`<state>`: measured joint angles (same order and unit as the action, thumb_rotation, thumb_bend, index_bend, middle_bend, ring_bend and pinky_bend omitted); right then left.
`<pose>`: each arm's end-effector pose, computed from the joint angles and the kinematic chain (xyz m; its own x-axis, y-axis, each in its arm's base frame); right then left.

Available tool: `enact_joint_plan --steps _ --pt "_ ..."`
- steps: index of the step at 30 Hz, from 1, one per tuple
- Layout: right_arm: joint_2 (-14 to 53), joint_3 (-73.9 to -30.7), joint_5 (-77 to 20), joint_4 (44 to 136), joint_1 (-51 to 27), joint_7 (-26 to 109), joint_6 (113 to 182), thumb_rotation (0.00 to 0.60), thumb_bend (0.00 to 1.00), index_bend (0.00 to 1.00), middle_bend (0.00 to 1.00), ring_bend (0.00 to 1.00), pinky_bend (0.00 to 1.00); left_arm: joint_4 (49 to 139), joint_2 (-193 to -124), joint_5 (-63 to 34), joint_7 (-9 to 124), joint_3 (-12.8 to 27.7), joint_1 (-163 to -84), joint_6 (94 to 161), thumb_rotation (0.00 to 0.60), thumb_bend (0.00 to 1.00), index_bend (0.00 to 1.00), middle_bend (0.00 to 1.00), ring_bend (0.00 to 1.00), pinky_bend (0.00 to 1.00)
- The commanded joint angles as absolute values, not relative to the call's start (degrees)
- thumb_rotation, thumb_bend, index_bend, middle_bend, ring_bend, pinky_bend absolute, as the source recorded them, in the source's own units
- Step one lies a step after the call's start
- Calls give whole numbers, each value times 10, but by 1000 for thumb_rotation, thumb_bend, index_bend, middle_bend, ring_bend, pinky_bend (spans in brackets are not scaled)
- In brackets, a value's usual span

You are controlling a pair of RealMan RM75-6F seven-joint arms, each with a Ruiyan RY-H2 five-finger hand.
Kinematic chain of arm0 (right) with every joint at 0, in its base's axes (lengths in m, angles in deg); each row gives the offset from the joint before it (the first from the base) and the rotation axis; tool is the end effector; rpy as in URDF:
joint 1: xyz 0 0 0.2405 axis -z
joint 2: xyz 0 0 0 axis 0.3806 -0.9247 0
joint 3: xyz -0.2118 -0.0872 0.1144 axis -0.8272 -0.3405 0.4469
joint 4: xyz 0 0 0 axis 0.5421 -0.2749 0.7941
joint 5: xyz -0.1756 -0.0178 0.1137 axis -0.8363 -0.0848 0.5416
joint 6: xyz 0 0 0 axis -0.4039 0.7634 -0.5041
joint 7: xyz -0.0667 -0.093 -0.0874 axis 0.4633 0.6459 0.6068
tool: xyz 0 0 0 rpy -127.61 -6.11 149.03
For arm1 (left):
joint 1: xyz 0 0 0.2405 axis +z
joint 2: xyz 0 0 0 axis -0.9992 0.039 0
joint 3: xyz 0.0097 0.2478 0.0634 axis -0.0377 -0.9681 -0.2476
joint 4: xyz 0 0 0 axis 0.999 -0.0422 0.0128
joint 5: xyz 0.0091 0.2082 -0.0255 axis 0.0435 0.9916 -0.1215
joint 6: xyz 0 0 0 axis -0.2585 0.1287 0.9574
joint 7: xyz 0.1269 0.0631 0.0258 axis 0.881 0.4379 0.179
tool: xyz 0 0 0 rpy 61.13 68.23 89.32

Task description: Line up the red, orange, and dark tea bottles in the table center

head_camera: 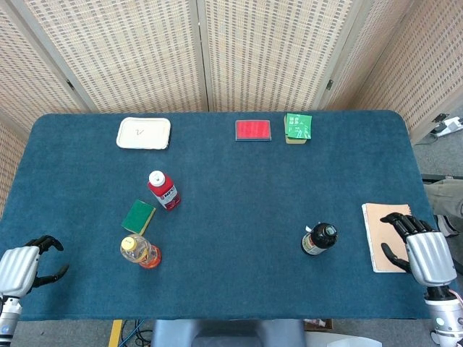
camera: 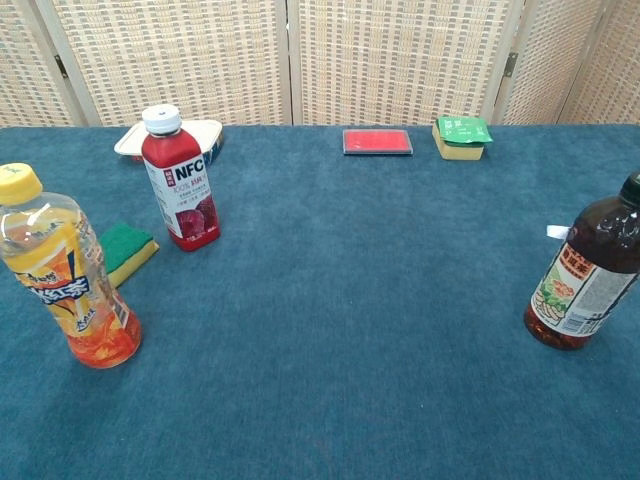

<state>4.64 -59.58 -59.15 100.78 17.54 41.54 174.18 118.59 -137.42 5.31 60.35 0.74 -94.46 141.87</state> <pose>-0.3073 -0.1810 0.1538 0.4208 0.0990 0.9017 -0.8934 -0.1276 0.4309 -0.3110 0.1831 0.1505 0.3887 0.1322 0.9118 0.9169 0.0418 -0.3970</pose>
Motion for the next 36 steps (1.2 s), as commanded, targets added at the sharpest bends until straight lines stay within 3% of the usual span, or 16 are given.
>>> enact_joint_plan --steps 1,7,16,25,36 --pt "45 -597 -594 1009 176 413 1745 600 280 347 314 313 466 1187 -1373 58 593 7 -944 1421 600 195 448 388 404 654" --pt "44 -600 -612 1009 180 401 1763 600 279 348 313 310 466 1192 -1361 87 552 -2 -946 1419 600 193 310 370 399 654" --pt "44 -603 -631 1006 184 393 1785 600 273 347 298 288 455 1199 -1354 109 497 -4 -957 1411 600 102 66 127 229 546" --pt "45 -607 -647 1008 195 407 1810 600 270 347 298 288 455 1203 -1364 91 429 6 -990 1355 600 88 37 0 94 458" --pt "41 -609 -656 1007 204 395 1830 600 269 348 298 288 455 1207 -1374 87 408 12 -1021 1315 600 87 34 0 89 432"
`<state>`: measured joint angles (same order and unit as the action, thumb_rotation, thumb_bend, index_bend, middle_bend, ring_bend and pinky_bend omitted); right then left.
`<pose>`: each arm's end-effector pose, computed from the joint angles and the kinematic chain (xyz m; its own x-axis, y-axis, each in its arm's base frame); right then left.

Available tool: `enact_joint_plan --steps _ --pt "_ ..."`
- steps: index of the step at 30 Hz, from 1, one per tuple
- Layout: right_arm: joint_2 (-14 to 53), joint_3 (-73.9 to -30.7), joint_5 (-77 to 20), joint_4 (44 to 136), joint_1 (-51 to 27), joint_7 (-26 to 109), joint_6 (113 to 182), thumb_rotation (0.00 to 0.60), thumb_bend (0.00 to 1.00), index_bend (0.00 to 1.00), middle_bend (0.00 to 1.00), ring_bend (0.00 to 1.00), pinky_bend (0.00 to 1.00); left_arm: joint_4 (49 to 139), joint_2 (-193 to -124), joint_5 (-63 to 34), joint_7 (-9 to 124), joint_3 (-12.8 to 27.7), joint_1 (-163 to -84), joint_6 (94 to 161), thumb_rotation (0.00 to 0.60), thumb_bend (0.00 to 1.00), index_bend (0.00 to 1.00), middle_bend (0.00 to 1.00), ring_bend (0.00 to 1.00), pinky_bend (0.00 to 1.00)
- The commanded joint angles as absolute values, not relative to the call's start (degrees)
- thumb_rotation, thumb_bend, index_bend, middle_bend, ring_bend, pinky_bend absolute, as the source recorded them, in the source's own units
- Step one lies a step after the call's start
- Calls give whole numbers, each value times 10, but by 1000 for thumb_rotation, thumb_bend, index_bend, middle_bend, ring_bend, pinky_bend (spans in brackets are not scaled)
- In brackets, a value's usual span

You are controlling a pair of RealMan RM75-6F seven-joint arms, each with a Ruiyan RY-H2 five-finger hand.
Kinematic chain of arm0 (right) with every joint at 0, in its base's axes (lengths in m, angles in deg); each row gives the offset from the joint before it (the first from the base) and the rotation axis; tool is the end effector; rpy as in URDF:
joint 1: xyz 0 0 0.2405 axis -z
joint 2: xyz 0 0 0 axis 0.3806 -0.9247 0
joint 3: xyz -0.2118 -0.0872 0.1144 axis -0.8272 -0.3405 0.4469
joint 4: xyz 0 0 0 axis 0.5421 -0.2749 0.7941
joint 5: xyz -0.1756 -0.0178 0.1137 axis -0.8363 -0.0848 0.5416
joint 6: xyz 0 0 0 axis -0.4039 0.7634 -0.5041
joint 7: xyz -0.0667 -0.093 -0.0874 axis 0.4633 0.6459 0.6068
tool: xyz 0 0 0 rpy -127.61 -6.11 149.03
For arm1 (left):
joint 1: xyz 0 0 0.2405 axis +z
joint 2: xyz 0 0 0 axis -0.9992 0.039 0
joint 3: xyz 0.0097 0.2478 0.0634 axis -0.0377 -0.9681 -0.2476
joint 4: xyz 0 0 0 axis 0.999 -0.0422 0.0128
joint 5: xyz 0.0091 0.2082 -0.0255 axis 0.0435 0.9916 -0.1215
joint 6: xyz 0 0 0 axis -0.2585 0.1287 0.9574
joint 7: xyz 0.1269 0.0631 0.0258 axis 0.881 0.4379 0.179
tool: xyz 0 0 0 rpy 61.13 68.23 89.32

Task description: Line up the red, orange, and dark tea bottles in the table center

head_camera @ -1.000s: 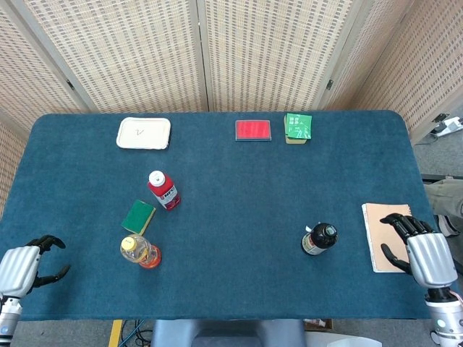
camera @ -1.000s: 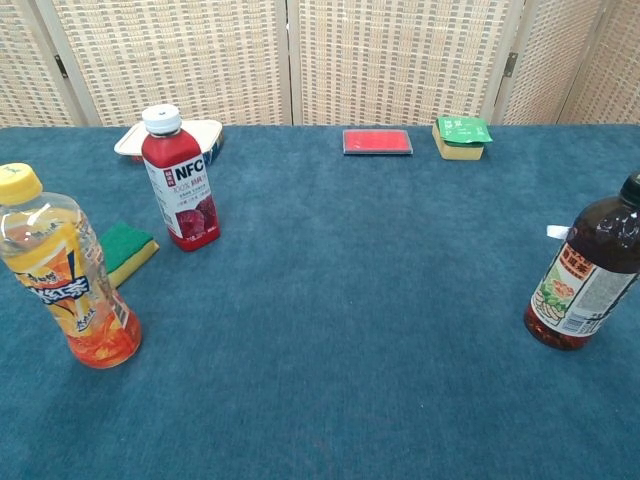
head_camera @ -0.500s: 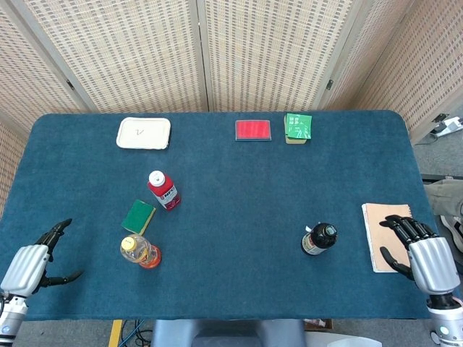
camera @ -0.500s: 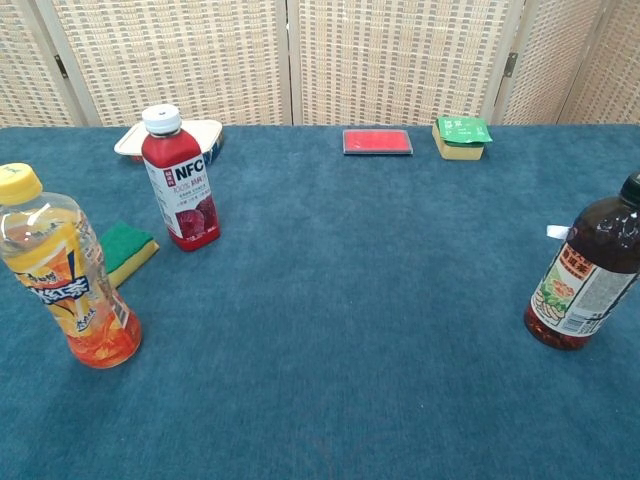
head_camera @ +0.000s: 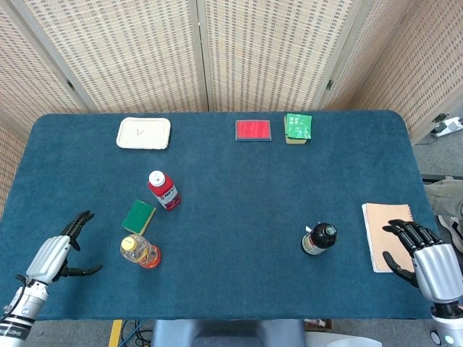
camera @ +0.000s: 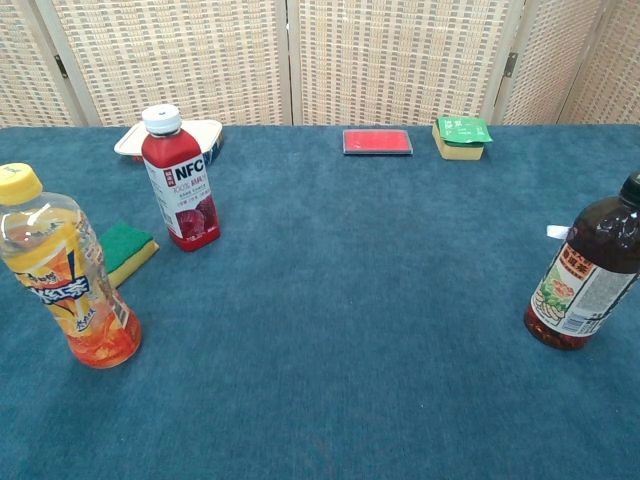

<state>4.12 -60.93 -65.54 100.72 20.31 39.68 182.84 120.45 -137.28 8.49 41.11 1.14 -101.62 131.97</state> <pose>-0.2946 -0.1562 0.1655 0.3708 0.1927 0.9085 -0.8900 -0.2057 0.4069 -0.2794 0.2153 0.1234 0.0706 0.2796 0.9575 0.9970 -0.0514 -0.0585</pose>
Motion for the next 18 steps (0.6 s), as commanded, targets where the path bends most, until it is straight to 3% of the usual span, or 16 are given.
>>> enact_joint_plan --steps 1,18 --pt "41 -609 -656 1006 205 394 1831 600 269 347 298 288 455 1208 -1375 88 407 12 -1023 1312 600 86 35 0 89 431" --pt "39 -609 -654 1005 206 394 1827 600 269 348 298 288 455 1244 -1384 91 396 11 -1055 1281 600 87 126 97 164 431"
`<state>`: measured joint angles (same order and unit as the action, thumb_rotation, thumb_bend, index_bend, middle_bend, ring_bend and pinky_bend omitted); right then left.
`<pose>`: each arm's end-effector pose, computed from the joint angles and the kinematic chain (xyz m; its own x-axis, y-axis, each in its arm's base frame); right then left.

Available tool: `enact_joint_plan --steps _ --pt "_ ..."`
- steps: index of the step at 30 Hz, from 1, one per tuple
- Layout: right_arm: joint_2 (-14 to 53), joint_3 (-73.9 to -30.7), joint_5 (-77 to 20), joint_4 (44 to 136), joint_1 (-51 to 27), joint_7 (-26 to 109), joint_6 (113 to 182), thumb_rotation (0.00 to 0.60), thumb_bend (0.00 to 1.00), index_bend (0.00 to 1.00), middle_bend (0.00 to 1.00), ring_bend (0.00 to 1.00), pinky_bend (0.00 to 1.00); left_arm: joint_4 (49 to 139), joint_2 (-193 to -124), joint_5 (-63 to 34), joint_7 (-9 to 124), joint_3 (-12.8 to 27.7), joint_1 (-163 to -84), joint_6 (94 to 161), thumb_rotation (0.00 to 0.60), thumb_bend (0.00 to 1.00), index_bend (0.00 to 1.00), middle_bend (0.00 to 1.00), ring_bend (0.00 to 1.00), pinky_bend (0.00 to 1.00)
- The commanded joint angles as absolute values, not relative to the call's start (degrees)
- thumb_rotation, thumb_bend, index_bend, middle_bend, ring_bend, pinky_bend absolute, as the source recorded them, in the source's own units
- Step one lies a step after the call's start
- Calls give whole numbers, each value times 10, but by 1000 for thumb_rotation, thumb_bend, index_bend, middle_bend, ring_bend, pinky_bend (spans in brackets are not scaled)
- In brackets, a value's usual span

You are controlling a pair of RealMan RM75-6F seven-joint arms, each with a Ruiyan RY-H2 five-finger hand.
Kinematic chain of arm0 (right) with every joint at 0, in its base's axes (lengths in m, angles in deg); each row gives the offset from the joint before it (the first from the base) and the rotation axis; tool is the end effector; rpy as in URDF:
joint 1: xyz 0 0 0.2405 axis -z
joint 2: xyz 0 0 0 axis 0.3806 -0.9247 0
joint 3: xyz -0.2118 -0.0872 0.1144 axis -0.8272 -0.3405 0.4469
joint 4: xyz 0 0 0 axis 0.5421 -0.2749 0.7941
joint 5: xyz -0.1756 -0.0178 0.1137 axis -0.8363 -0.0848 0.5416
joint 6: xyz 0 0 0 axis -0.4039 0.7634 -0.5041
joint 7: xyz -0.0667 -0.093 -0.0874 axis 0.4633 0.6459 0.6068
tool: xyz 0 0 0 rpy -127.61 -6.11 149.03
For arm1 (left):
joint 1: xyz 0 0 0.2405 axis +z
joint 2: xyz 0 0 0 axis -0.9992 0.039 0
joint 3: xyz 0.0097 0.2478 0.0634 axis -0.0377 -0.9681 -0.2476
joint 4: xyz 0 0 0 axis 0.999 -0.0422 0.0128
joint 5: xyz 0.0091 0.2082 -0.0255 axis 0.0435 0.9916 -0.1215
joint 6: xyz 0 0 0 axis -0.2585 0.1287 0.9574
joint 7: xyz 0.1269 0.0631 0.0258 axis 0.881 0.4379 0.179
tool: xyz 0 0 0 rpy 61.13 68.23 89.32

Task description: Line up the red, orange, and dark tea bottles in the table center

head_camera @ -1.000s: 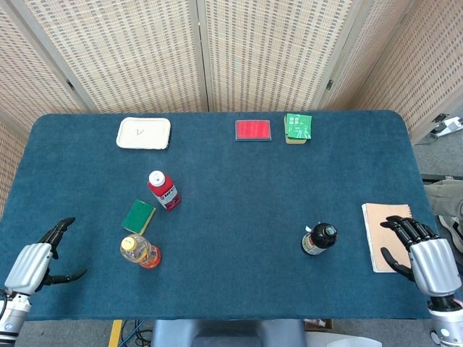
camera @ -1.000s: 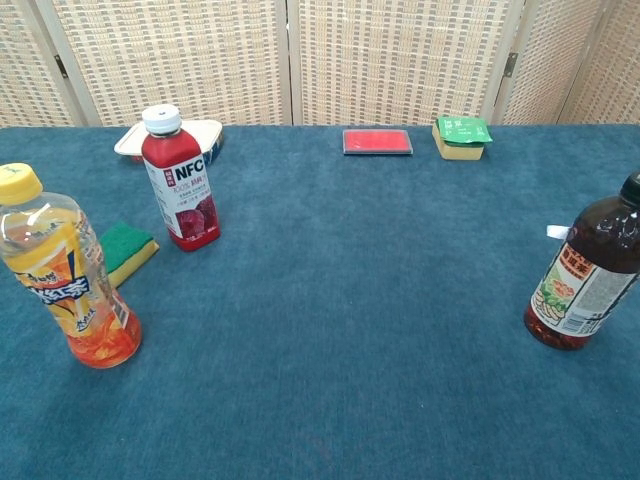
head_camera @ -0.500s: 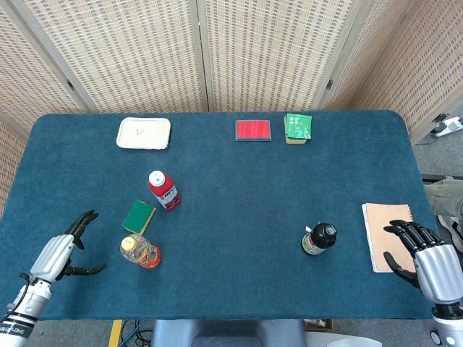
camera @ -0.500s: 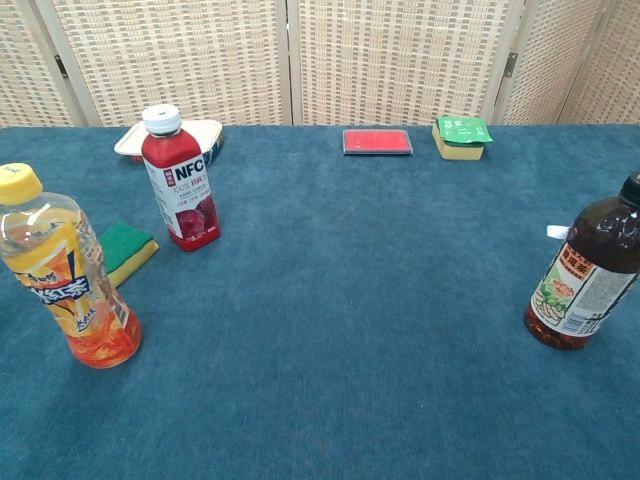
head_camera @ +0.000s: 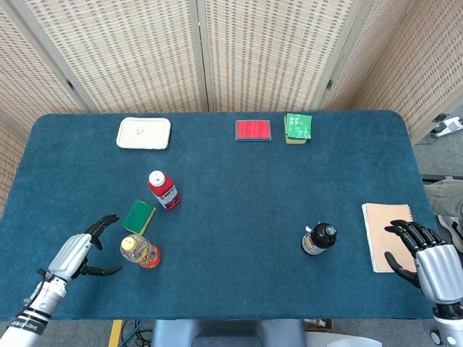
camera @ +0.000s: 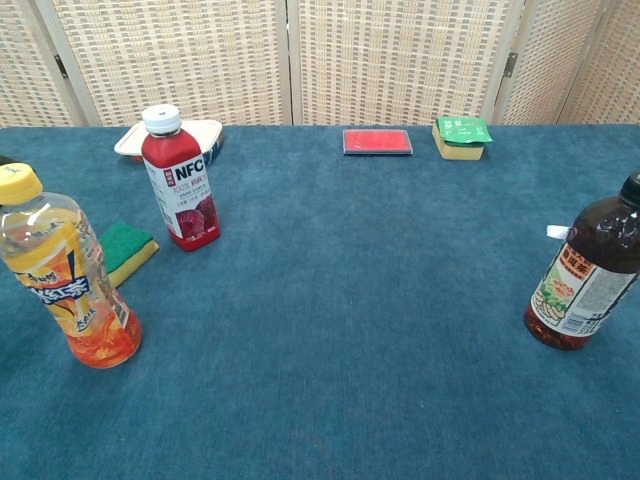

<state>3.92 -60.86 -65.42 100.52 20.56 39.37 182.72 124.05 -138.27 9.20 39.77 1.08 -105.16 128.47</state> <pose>-0.2965 -0.1553 0.1668 0.3739 0.1896 0.9079 -0.8904 -0.2005 0.4086 -0.2500 0.2237 0.1037 0.0040 0.3592 0.9333 0.9942 -0.1020 0.0350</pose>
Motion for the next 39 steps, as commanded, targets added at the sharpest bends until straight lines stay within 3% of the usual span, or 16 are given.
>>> enact_joint_plan --steps 1,39 --pt "39 -609 -655 1005 206 393 1827 600 269 347 298 288 455 1247 -1385 91 395 12 -1058 1278 600 87 130 103 171 431" --pt "38 -608 -657 1003 209 389 1831 600 270 348 298 288 455 1264 -1460 30 439 28 -1101 1250 600 87 242 180 231 439"
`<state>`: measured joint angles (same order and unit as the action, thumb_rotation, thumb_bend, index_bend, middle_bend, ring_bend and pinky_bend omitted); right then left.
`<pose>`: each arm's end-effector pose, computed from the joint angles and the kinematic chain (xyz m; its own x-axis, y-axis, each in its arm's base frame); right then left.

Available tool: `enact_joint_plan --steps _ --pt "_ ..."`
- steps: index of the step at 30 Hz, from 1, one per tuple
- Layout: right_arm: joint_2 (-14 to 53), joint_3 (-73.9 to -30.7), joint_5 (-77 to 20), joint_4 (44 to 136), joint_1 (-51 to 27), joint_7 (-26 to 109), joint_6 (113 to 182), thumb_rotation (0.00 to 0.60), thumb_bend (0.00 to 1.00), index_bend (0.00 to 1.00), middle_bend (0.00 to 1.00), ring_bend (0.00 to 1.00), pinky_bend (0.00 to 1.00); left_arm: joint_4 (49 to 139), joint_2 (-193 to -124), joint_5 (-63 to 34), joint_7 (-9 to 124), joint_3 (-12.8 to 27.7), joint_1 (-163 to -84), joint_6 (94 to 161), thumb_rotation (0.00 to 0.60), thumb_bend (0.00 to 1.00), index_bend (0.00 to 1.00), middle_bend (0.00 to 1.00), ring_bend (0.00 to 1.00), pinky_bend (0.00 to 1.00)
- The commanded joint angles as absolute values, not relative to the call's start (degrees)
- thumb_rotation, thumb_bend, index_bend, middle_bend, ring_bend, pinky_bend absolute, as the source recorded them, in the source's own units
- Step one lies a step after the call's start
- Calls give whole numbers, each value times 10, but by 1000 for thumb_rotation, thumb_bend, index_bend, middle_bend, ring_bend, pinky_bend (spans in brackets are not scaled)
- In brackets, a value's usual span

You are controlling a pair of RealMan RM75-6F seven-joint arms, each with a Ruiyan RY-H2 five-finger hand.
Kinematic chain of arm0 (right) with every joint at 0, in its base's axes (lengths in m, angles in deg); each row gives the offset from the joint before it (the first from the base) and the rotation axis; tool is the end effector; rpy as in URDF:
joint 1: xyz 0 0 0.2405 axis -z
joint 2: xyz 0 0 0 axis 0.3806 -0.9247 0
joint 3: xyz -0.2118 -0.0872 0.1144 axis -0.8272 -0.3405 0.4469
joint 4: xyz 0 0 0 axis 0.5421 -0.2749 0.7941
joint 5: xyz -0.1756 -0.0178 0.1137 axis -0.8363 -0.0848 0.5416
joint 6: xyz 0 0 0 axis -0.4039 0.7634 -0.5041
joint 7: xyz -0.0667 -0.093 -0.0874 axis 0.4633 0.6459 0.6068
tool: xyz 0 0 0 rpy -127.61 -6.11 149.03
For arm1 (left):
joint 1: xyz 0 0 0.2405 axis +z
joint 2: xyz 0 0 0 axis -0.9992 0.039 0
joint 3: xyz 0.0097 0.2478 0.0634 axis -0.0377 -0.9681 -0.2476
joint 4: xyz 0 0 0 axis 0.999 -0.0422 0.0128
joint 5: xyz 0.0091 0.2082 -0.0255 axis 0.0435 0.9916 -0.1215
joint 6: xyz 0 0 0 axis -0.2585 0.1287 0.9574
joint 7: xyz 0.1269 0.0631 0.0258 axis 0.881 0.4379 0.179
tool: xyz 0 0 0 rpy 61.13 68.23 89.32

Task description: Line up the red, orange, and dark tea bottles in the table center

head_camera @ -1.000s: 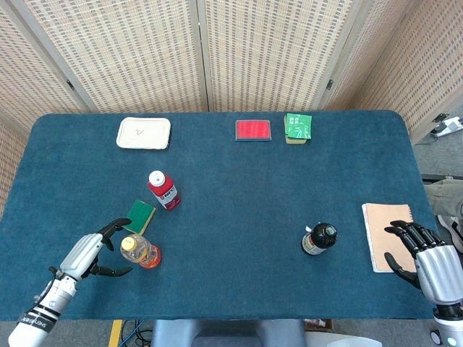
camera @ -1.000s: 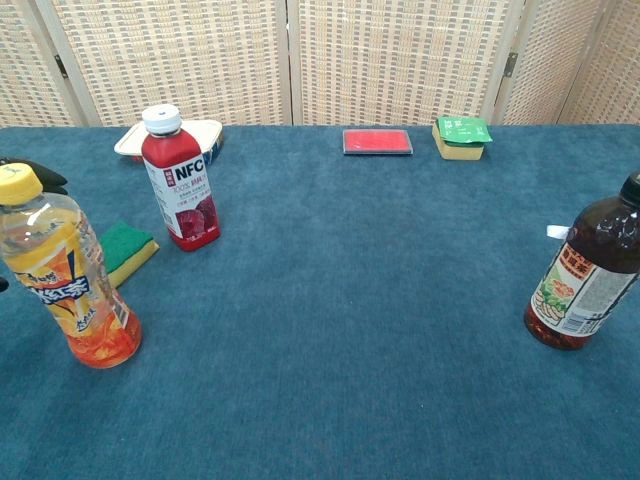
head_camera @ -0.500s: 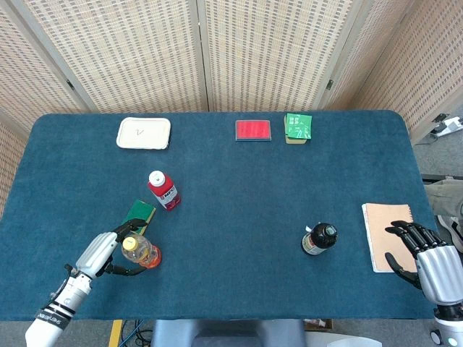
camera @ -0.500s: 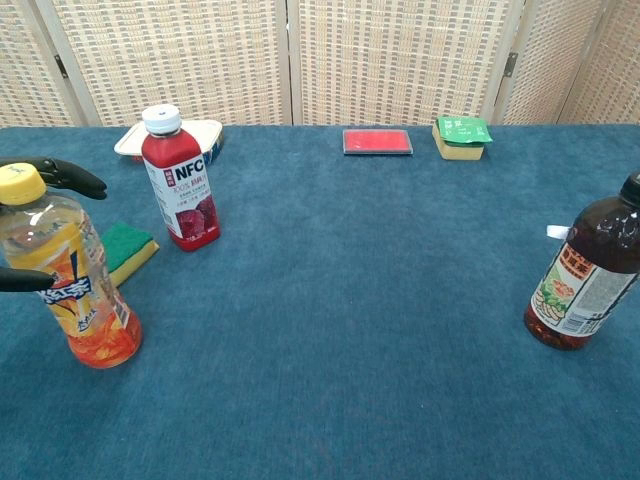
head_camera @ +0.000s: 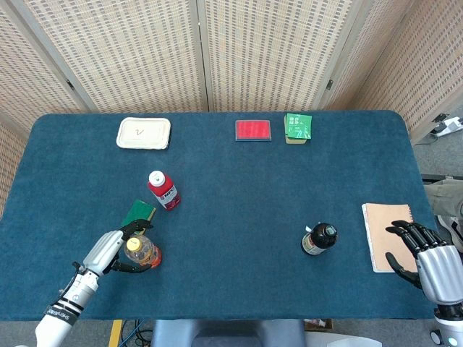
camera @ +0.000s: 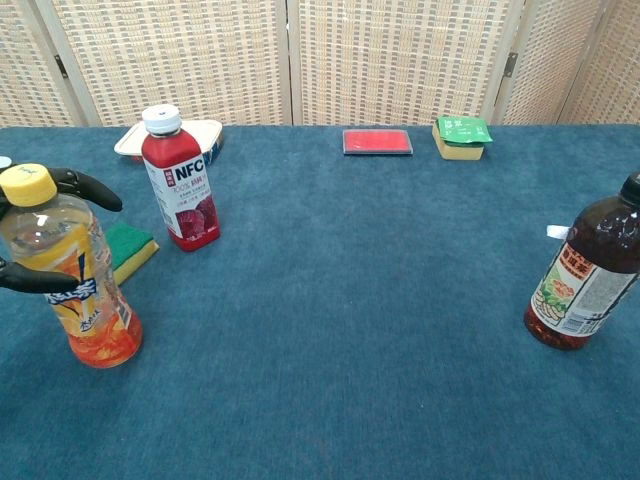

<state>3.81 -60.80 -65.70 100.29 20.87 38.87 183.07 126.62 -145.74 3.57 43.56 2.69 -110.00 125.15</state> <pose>-0.2971 -0.1536 0.1682 0.3703 0.1924 0.9088 -0.8912 -0.2023 0.4059 -0.2099 0.2382 0.0604 -0.0907 0.4232 0.9015 0.9821 -0.1120 0.1514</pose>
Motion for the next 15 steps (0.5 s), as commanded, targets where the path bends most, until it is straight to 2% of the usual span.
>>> enact_joint_plan --steps 1,8,15 --pt "38 -608 -657 1003 209 389 1830 600 269 347 298 288 455 1263 -1461 27 440 28 -1101 1248 600 87 243 180 232 440" --pt "38 -608 -657 1003 208 390 1829 600 269 347 298 288 455 1253 -1471 9 445 31 -1104 1244 600 87 269 201 254 456" --pt "38 -608 -657 1002 209 390 1829 600 270 348 298 288 455 1244 -1483 0 460 32 -1104 1249 600 88 318 255 326 514"
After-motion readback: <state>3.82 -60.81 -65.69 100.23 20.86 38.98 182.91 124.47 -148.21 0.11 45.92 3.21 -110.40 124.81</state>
